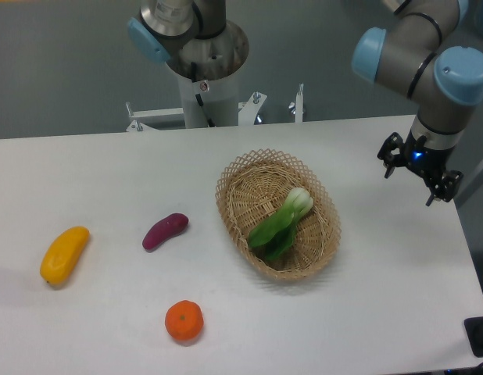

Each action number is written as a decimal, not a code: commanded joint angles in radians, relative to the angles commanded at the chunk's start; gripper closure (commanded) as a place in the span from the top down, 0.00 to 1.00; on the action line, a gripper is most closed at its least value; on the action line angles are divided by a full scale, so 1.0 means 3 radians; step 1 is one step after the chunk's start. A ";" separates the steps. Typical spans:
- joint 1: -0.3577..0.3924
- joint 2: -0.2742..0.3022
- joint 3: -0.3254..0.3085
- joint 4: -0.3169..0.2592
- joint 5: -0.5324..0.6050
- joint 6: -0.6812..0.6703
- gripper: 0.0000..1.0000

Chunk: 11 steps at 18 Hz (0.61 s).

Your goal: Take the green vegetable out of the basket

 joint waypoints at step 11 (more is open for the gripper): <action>-0.0393 0.0215 -0.0378 -0.0015 -0.0031 -0.0536 1.00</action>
